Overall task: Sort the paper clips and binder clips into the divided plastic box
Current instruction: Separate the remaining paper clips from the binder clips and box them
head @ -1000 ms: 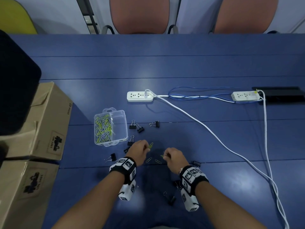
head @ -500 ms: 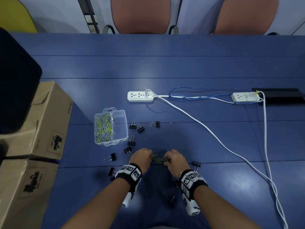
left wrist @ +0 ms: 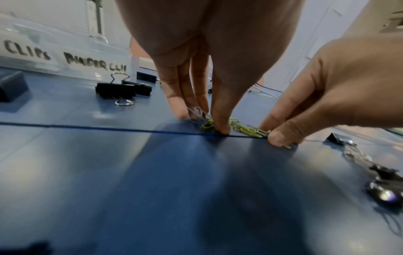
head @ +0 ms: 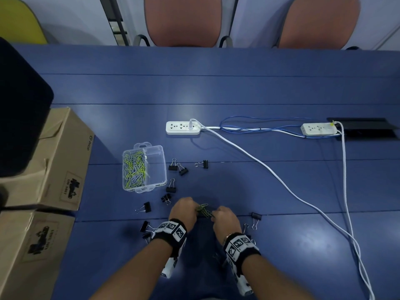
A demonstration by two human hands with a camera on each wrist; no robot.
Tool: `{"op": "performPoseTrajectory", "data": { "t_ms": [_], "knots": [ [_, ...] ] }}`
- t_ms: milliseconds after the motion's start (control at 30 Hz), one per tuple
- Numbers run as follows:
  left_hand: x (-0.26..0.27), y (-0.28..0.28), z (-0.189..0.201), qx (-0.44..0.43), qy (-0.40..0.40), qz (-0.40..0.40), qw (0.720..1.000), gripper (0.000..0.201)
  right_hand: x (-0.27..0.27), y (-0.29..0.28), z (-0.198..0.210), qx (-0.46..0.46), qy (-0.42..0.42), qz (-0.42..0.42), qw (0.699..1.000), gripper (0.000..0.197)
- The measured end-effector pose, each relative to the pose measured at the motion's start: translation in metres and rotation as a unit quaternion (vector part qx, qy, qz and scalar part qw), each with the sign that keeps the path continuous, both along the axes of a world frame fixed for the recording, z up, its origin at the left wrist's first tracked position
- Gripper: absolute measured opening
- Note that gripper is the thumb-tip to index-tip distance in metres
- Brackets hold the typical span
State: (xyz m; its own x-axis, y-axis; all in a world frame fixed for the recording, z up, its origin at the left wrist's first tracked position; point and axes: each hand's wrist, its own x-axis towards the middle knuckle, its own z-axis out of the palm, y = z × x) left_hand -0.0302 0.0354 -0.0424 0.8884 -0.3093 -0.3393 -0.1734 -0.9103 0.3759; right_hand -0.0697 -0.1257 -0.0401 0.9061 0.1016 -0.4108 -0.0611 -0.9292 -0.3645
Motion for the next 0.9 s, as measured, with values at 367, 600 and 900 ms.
{"op": "performPoseTrajectory", "data": {
  "t_ms": [367,600,900],
  "knots": [
    [-0.012,-0.007,0.001,0.041,-0.012,-0.029,0.999,0.022,-0.006,0.010,0.005,-0.012,0.004,-0.035,0.999,0.032],
    [-0.015,-0.004,0.003,0.056,-0.042,-0.086,0.994,0.030,-0.008,0.012,-0.001,-0.033,-0.018,-0.011,0.999,0.038],
    [0.001,0.009,-0.004,-0.111,0.035,0.126,0.985,0.017,-0.006,0.010,-0.001,0.013,-0.012,-0.021,1.000,0.036]
  ]
}}
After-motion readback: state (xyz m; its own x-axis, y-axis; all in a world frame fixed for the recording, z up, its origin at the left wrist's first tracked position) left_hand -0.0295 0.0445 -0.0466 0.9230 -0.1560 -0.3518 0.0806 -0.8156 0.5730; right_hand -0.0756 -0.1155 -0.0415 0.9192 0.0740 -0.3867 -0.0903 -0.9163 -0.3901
